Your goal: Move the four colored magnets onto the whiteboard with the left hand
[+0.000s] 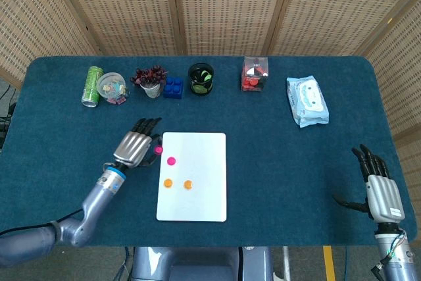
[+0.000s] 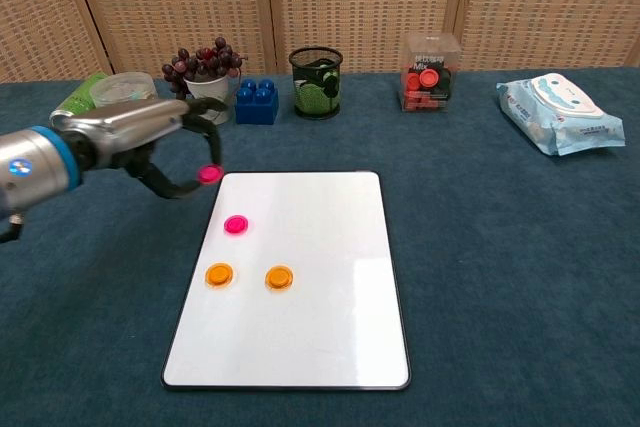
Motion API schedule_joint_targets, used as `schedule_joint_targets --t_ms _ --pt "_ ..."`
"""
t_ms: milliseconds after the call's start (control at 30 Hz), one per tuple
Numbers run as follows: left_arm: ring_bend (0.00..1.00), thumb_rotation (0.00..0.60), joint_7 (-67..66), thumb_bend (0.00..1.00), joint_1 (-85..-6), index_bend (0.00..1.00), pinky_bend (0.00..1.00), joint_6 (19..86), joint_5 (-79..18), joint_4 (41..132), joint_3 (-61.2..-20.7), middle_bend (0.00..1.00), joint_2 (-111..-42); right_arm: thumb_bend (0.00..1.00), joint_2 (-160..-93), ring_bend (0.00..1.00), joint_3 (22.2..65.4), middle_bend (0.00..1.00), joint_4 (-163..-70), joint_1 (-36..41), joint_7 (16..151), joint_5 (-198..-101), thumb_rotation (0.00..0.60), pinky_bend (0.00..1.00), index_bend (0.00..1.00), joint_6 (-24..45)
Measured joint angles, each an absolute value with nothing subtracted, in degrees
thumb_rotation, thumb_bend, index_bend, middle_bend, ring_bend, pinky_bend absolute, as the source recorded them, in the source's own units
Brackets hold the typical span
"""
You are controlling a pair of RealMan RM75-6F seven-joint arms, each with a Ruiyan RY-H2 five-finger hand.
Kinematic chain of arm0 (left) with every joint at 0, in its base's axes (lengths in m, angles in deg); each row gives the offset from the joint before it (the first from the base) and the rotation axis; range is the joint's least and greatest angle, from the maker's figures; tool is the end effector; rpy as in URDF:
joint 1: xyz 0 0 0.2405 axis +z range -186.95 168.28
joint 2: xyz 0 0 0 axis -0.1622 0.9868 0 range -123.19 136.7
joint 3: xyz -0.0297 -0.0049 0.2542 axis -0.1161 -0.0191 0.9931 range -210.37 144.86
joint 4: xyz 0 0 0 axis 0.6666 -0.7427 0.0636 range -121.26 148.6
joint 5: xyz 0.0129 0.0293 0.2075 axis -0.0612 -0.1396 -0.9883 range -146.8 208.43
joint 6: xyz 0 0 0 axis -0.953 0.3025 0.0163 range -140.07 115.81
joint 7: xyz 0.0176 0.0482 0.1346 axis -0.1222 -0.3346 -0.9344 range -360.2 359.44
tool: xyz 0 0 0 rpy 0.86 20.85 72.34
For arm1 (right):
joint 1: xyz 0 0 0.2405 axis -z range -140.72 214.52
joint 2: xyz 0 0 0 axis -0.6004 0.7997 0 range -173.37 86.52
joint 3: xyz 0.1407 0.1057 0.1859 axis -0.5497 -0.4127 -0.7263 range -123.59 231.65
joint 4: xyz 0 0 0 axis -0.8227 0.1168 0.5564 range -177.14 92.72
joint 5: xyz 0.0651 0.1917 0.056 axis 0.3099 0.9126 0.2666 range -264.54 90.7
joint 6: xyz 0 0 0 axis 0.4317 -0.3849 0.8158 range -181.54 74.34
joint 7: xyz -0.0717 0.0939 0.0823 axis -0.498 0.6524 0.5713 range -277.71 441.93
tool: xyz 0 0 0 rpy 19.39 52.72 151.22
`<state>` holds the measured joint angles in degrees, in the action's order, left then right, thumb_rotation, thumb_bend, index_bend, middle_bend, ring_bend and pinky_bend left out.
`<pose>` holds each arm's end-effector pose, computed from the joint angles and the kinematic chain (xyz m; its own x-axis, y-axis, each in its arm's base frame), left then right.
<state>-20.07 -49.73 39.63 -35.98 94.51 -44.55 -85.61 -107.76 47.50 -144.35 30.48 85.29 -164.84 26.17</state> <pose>-0.1522 0.3405 -0.0345 0.4522 0.2818 0.8462 0.8597 -0.3902 -0.3295 -0.2869 -0.1978 0.1449 0.1514 -0.0369 0.9878 -0.9850 0.0781 0.1539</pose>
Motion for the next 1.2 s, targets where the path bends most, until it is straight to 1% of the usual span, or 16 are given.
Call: schedule_joint_targets --t_ms 133,233,433,833,1200 --pt "0.0 0.6 -25.32 0.42 -52.8 0.78 0.0 38.28 -31.1 94.19 -45.05 0.0 -90.67 0.13 -107.68 0.0 47.54 0.0 -144.23 30.46 85.63 -164.94 0.6 0.0 0.0 26.05" --pt "0.0 0.6 -26.7 0.42 -54.34 0.78 0.0 37.38 -28.65 92.67 -45.08 0.0 -93.37 0.13 -107.63 0.0 47.55 0.0 -144.23 30.44 85.78 -164.96 0.6 0.0 0.0 25.98" --pt "0.0 0.6 -27.31 0.42 -56.17 0.78 0.0 36.97 -27.15 89.04 -45.22 0.0 -96.5 0.13 -107.59 0.0 47.54 0.0 -144.24 30.42 85.92 -164.91 0.6 0.0 0.0 25.91" --pt "0.0 0.6 -28.31 0.41 -58.04 0.78 0.0 36.58 -24.37 85.46 -44.92 0.0 -99.04 0.13 -107.51 0.0 47.53 0.0 -144.35 30.39 85.97 -164.77 0.6 0.0 0.0 25.8" --pt "0.0 0.6 -28.32 0.41 -58.75 0.78 0.0 36.84 -24.01 84.45 -44.44 0.0 -100.02 0.13 -107.4 0.0 47.55 0.0 -144.36 30.36 86.29 -164.75 0.6 0.0 0.0 25.65"
